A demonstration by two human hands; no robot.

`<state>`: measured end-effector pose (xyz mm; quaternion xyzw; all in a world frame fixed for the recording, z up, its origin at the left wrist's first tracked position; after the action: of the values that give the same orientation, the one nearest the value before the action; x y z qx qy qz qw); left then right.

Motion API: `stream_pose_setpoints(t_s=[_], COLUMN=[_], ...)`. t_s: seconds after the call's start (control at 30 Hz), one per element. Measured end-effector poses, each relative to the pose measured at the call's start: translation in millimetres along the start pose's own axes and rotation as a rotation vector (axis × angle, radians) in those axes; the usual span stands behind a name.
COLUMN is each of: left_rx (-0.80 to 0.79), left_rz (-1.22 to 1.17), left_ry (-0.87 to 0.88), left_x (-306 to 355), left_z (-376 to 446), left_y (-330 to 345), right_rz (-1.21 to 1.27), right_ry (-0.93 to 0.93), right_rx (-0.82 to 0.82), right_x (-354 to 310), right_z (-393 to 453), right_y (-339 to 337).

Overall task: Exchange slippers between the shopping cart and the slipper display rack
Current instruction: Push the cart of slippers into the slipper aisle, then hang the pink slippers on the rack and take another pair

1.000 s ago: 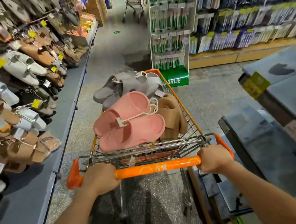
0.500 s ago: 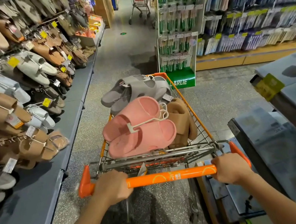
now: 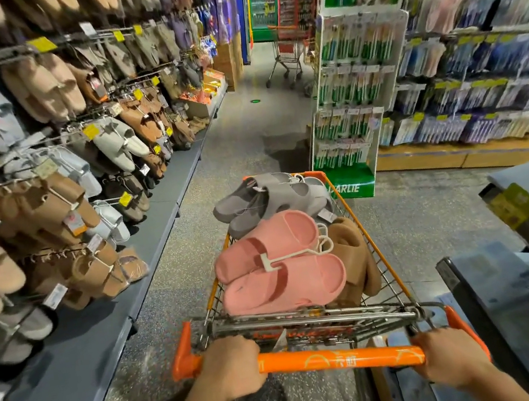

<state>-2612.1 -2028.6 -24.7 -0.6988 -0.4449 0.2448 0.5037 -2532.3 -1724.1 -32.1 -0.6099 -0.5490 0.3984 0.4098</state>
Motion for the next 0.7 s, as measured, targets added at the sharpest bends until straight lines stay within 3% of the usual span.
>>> stream_pose_setpoints(t_s=[0.27,0.4,0.47,0.57,0.6,0.63,0.7], left_rx=[-0.036,-0.064,-0.156,-0.427,-0.435,-0.364,-0.061], left_rz=[-0.014,-0.066,-0.113,-0.238,-0.286,-0.347,-0.489], left_ry=[0.004,0.003,0.009,0.045,0.066,0.083,0.066], left_x=[2.5,2.2,-0.8,-3.4,-2.0,0.1,-0.6], left_z=[0.6,7.8,11.5,18.3,25.6,36.8,64.3], left_y=[-3.0,-1.8,0.8,-4.8,-19.5,-42.3,-103.2], right_rz=[-0.029,-0.031,-0.042,0.065,0.107,0.134,0.249], right_ry=[0.037,0.060,0.045,0.087,0.092,0.097,0.123], right_rx=[0.000,-0.096,-0.197,-0.431,-0.436,-0.408,-0.162], right_x=[-1.5,2.8,1.7,8.0,8.0,7.5,4.2], right_z=[-1.2,1.5,5.4,12.6,18.2,28.1,57.1], right_y=[-9.4,-4.4,-0.5,-0.6,-13.4,-30.6,-79.1])
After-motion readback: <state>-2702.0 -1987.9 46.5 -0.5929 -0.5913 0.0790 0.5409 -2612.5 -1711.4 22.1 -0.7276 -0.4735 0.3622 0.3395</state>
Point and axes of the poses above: each hand's wrist, its own z-axis towards the middle knuckle, its own y-axis out of the palm, x = y × z, the point moved 8 cm from there along z, towards the middle knuckle, and after that the axes turned 5 degrees about -z, right-handed, at the moved point
